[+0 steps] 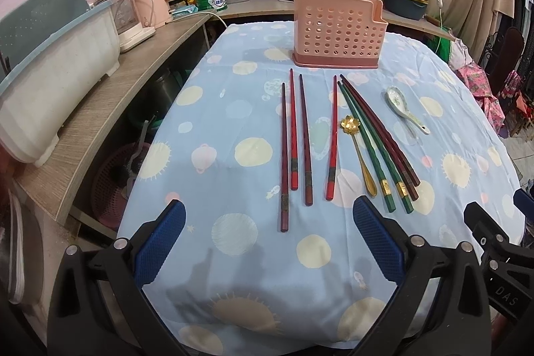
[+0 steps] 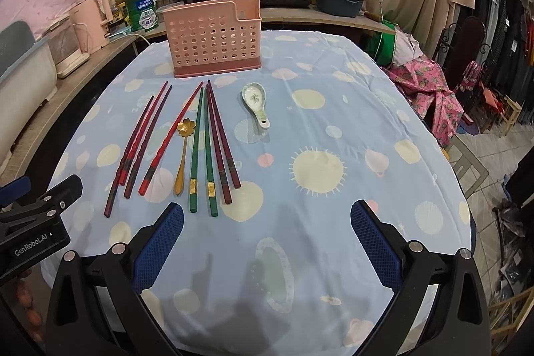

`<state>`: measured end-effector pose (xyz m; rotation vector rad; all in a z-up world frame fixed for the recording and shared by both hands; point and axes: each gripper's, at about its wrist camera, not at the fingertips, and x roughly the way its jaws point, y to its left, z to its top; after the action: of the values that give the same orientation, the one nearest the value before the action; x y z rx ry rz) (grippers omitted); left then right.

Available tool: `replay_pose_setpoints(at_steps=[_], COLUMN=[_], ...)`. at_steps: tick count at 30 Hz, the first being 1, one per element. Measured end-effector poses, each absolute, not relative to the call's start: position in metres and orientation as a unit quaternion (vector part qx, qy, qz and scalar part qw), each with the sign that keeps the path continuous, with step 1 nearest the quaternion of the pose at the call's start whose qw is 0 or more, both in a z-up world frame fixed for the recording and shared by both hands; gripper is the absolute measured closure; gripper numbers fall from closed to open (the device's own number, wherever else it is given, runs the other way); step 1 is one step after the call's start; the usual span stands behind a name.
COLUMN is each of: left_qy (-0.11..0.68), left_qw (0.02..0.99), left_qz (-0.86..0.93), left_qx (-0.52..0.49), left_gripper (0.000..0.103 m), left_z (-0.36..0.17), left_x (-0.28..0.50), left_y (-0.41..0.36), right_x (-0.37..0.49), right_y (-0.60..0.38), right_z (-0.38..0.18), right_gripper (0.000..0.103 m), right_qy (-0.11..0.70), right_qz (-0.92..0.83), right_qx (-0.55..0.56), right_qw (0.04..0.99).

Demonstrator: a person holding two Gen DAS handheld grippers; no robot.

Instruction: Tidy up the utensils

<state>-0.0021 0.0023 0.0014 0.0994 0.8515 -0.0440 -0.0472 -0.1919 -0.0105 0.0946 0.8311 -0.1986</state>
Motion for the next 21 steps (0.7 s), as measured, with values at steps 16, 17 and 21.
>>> replay_pose_setpoints(at_steps=[16,17,21], left_qy=[0.416,0.416,0.414], left_qw=[0.908,0.908,0.909], left_qz=[-0.022,-0.022,-0.023], left_qx=[0.047,0.047,0.048], left_gripper=[0.007,0.007,0.007], left_z=[0.0040,0.0044,0.0040], left_x=[-0.0073,-0.0078,-0.0098], left_y=[0.0025,0.0025,0.0019], right_x=[-0.0523,-0.0519,-0.0538], right_y=[-0.1916,-0.1907,-0.1898], right_z=[-0.0075,-0.0069,-0.0051], right_gripper=[0.007,0.007,0.007], right_qy=[0.398,0.397,0.395], right_qz=[-0.096,-0.096,-0.095], right_qx=[0.047,0.046,0.046], right_qw=[0.911,0.911,0.912])
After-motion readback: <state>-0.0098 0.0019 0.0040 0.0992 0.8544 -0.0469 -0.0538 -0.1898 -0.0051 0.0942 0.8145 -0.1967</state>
